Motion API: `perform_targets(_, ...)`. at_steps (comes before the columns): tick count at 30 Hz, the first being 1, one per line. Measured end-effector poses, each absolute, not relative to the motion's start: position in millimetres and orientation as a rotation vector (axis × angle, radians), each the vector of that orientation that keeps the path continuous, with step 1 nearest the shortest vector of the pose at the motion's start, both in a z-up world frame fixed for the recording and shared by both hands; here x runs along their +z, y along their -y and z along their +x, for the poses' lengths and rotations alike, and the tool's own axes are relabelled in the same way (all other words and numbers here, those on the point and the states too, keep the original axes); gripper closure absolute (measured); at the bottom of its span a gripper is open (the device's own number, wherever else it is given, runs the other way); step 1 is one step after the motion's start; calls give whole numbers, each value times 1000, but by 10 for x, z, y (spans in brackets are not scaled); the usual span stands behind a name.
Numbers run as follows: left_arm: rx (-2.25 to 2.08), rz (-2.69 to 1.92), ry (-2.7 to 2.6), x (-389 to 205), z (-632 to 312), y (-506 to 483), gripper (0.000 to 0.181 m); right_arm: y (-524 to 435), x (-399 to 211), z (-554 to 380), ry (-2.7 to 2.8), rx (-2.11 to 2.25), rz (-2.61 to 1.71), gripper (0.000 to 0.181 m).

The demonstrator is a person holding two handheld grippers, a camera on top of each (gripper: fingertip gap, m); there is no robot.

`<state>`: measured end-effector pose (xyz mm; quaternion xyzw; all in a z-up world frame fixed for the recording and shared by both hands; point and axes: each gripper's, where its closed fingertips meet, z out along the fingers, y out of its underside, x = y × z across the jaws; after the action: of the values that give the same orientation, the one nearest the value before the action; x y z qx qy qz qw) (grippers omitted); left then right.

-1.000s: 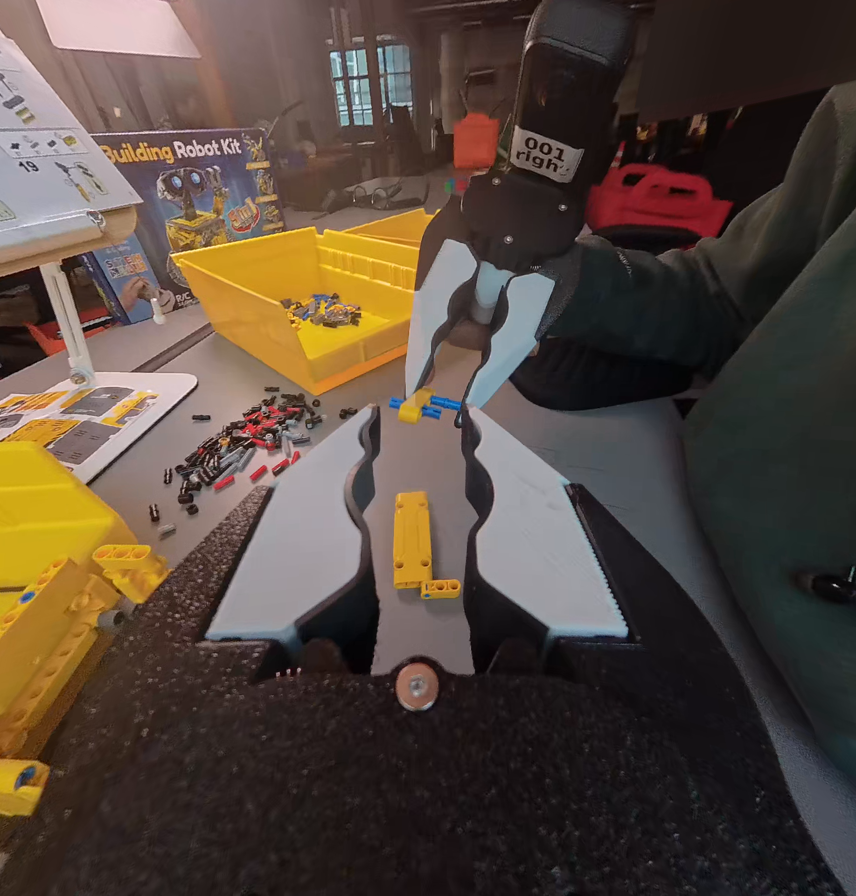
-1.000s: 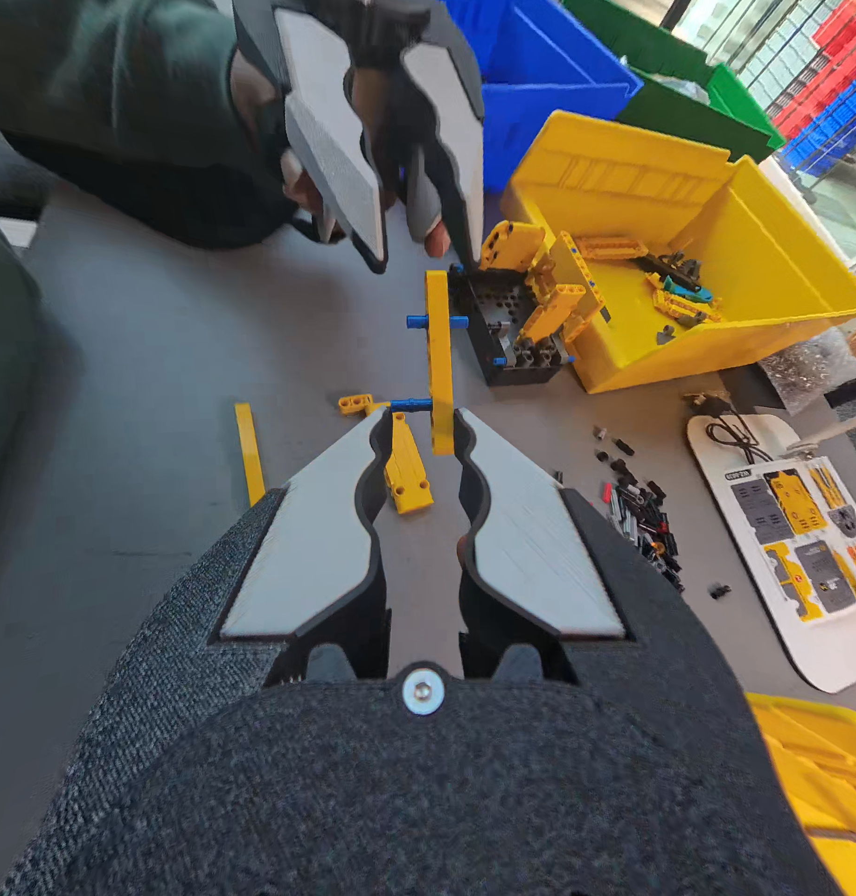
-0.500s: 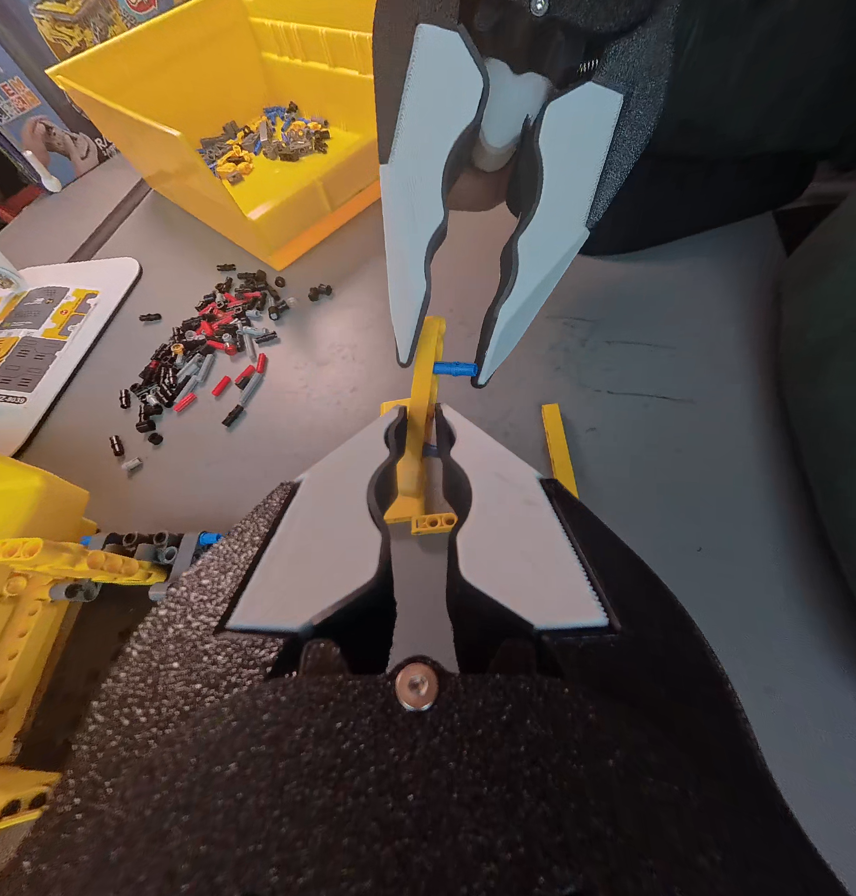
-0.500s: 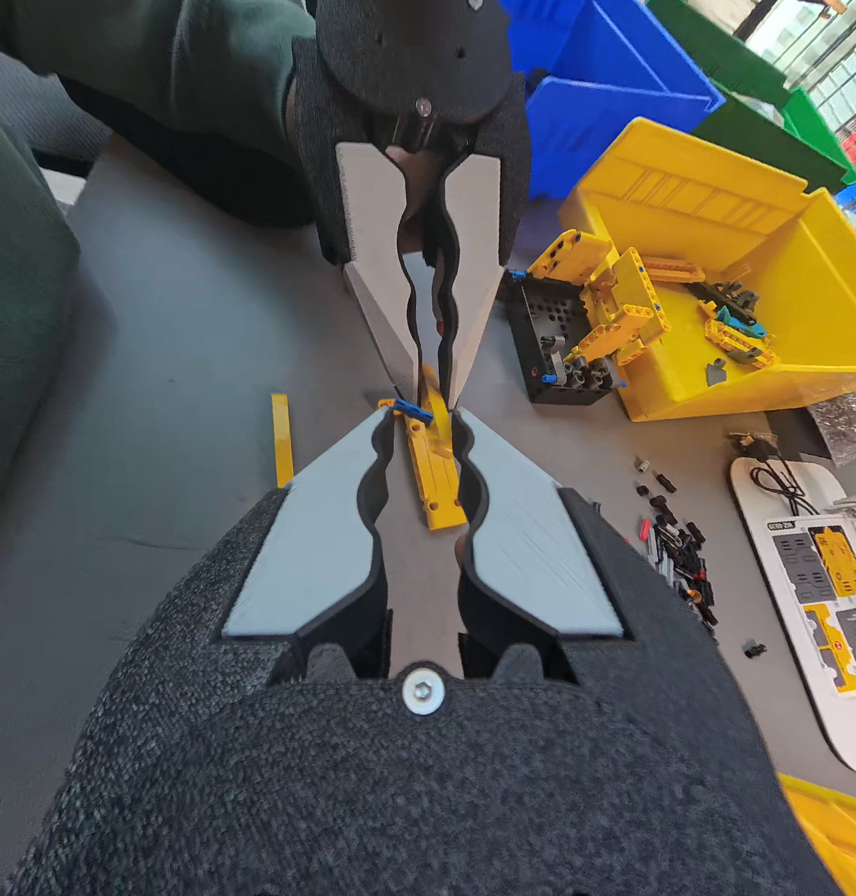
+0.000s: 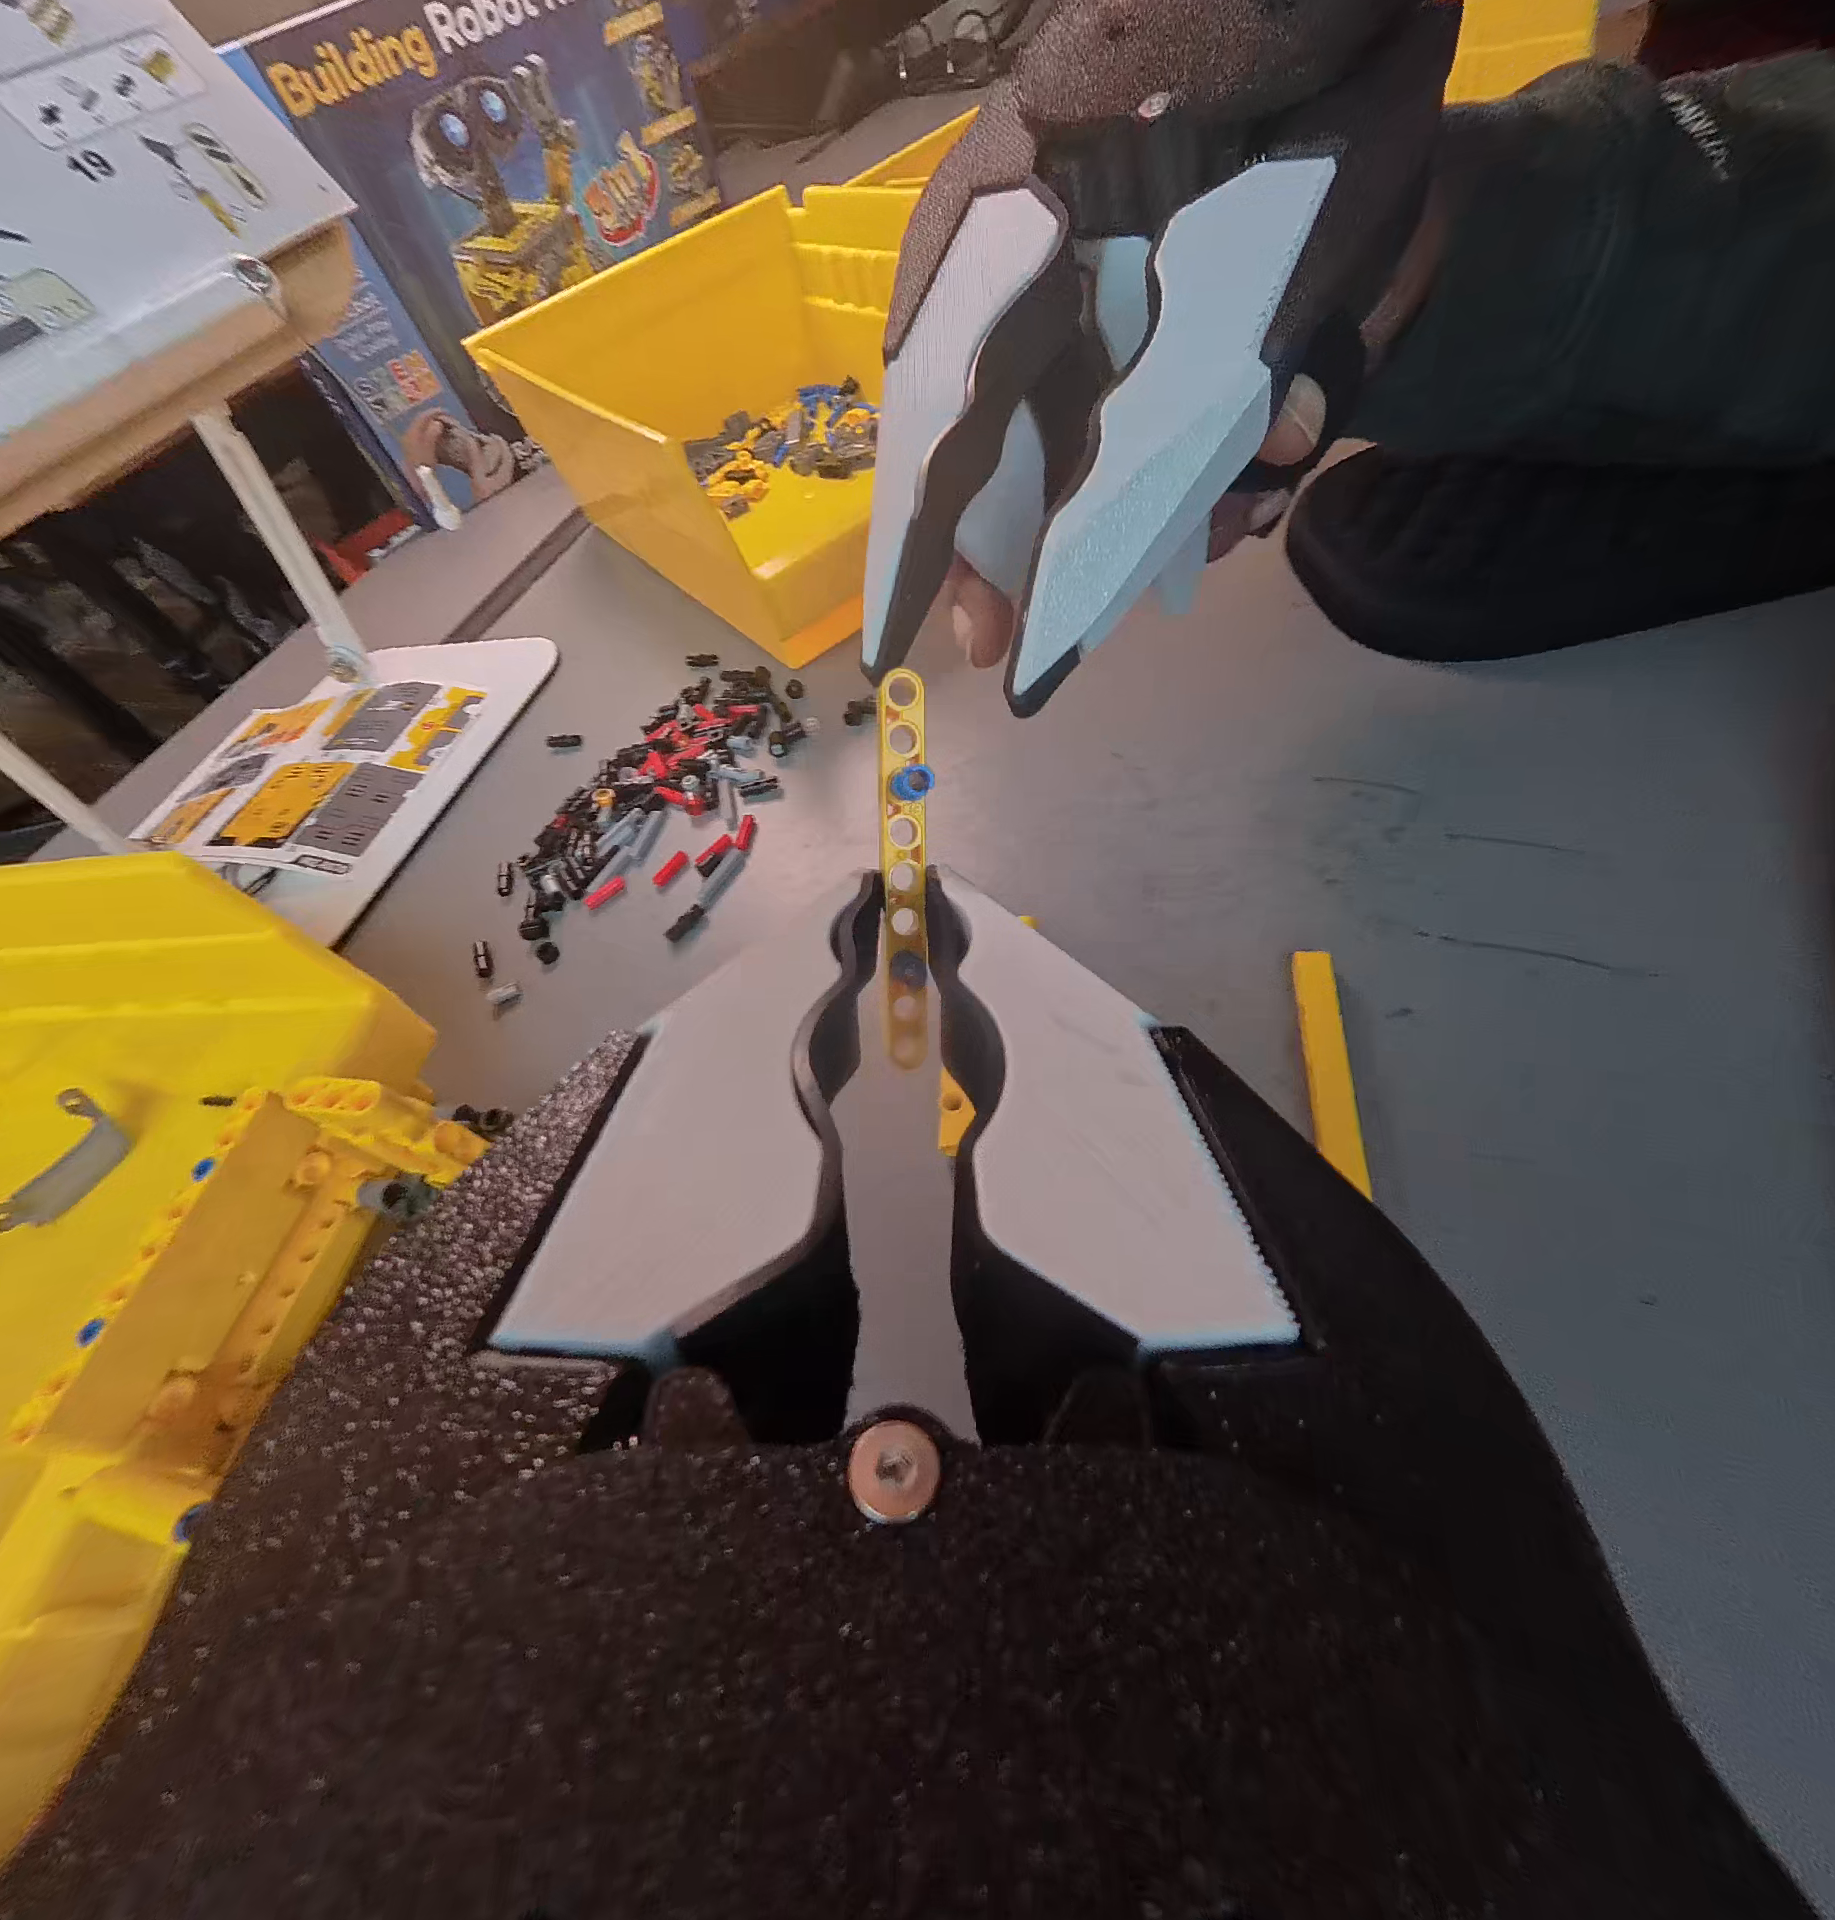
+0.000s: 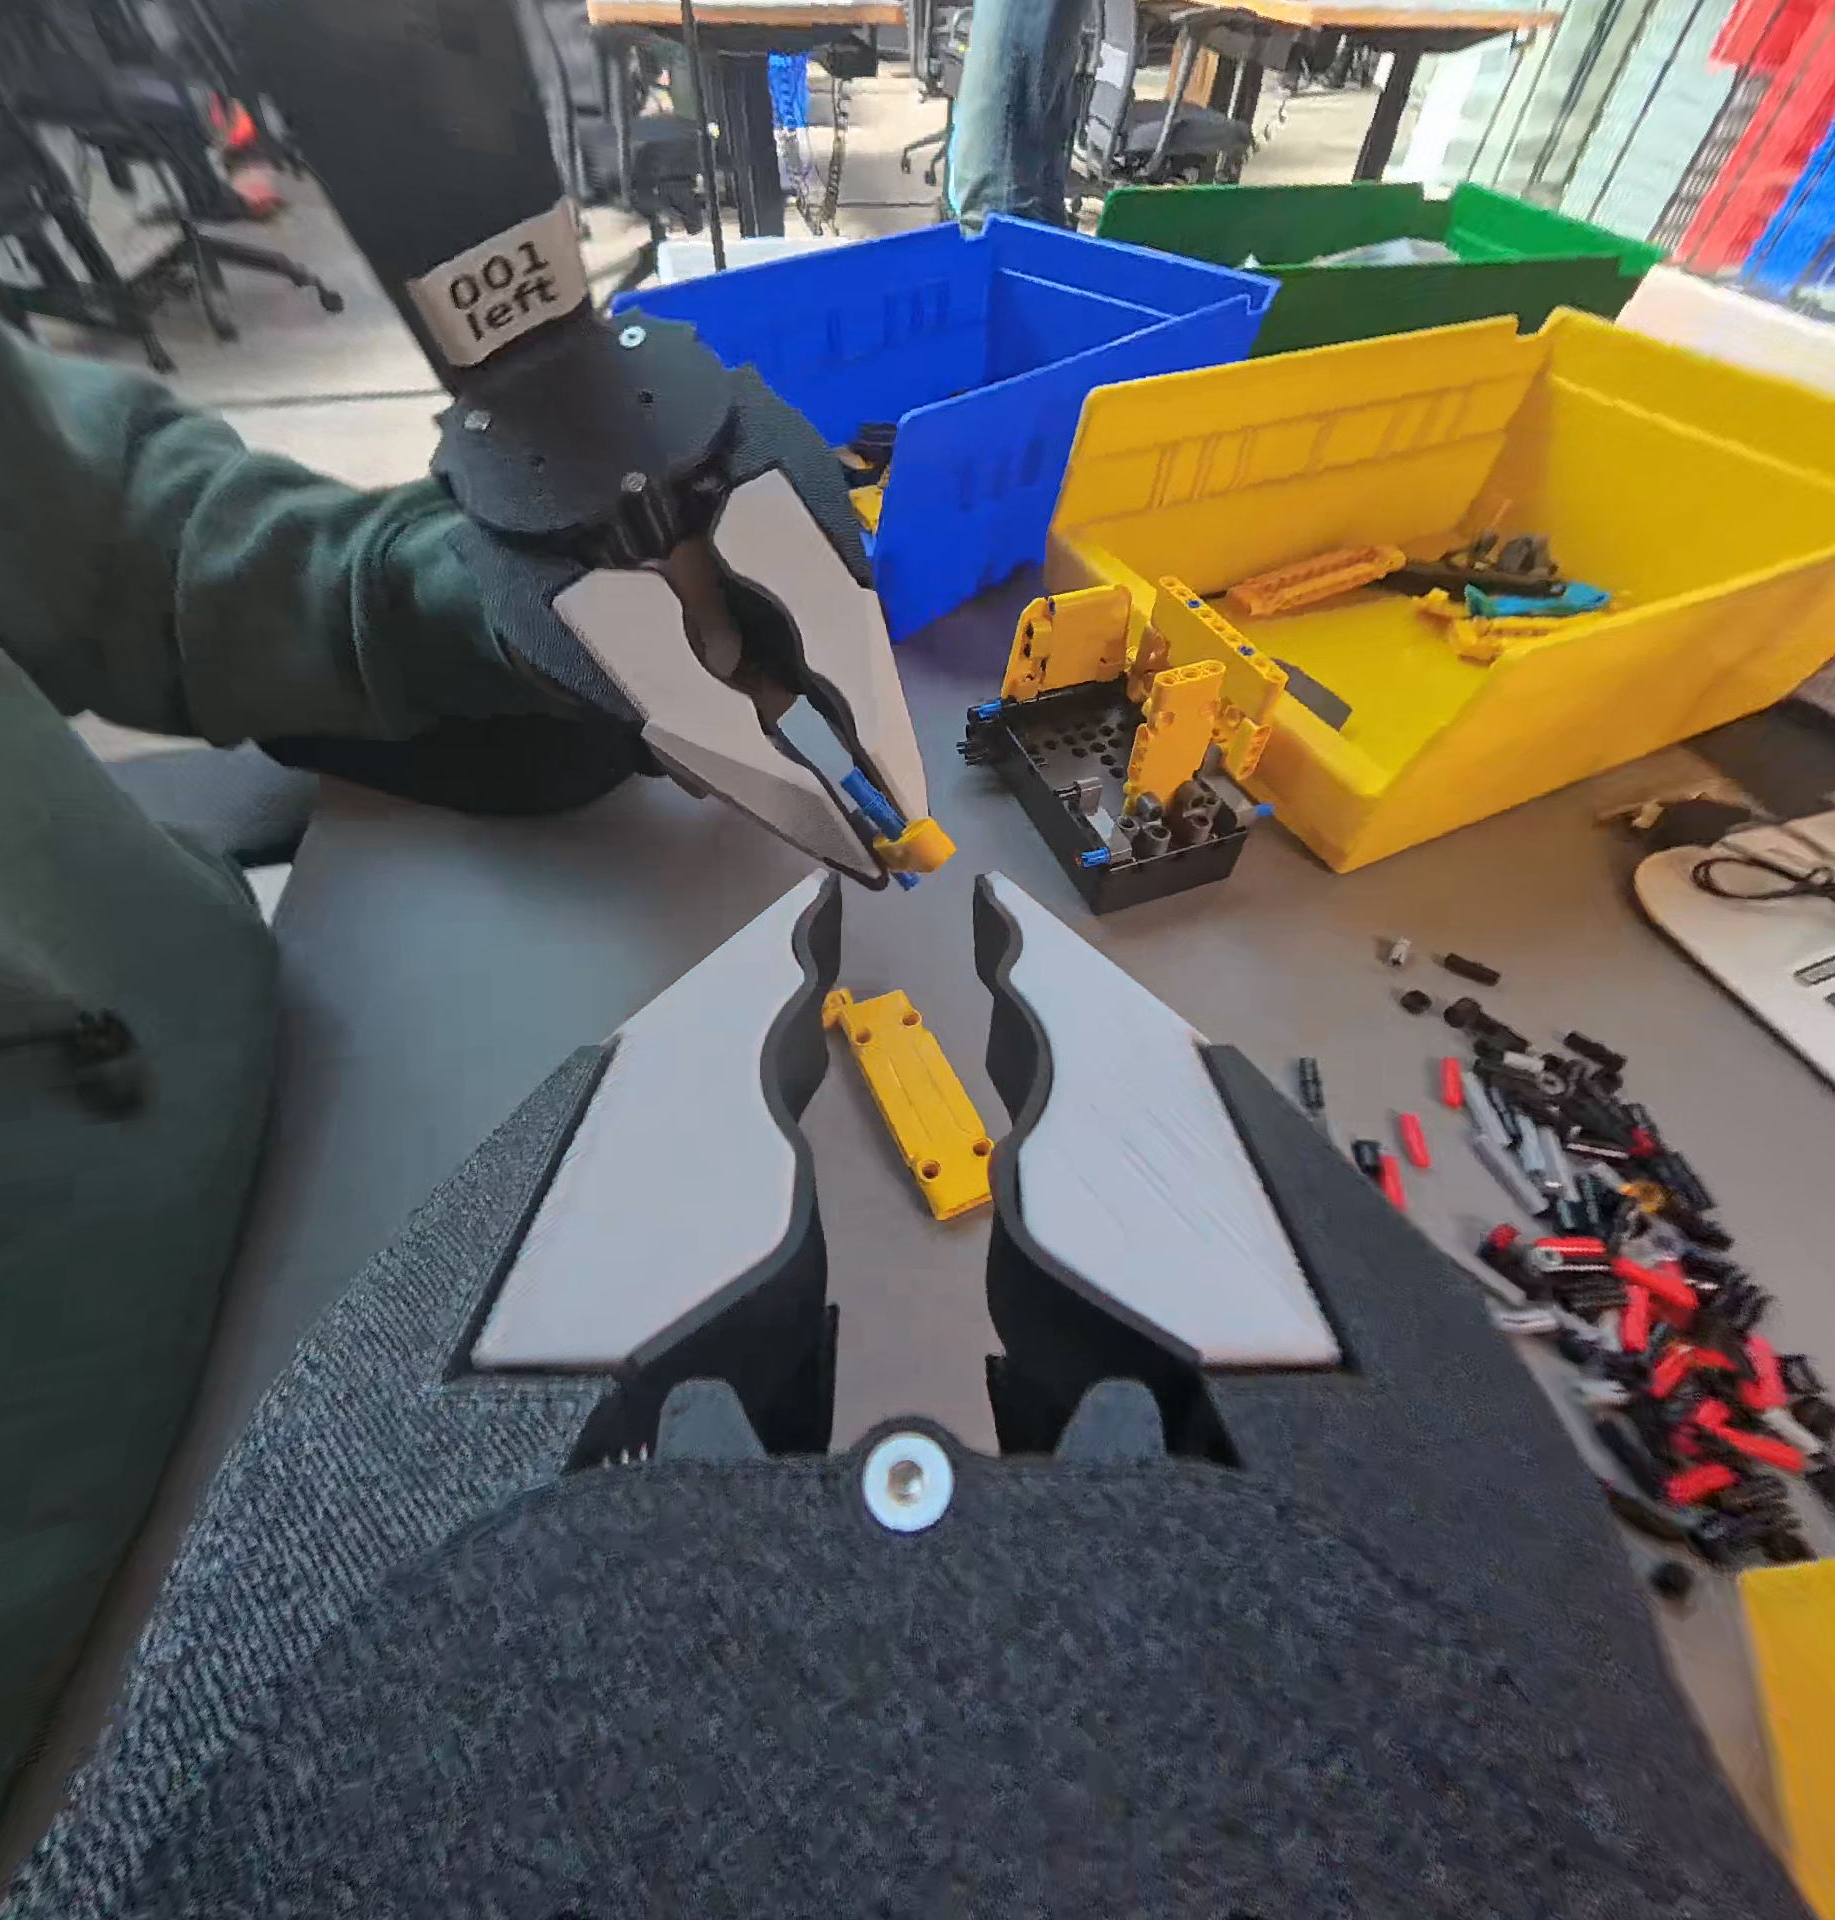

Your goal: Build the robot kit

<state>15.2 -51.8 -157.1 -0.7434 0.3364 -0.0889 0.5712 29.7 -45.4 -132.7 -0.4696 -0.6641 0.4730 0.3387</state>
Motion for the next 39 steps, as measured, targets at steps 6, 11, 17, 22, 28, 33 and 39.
perform_targets(6, -25, -1704, -834, -1563, 107, 495, 175, 491, -1357, 169, 1583, 1484, -1452, 162)
perform_targets(11, 33, -1690, -858, -1570, 108, 495, 174, 500, -1385, 161, 1590, 1477, -1435, 175)
perform_targets(17, -463, -1691, -822, -1537, 367, 691, 164, 652, -1388, 372, 1850, 1341, -1073, 176)
perform_targets(22, -753, -1674, -852, -1510, 563, 869, 164, 852, -1356, 520, 1946, 1372, -902, 176)
perform_targets(28, -656, -1680, -806, -1478, 497, 773, 174, 773, -1290, 445, 1853, 1361, -950, 172)
perform_targets(33, -540, -1708, -737, -1488, 346, 657, 175, 803, -1268, 334, 1799, 1357, -997, 142)
perform_targets(39, -578, -1736, -748, -1531, 389, 679, 175, 771, -1329, 290, 1805, 1232, -948, 150)
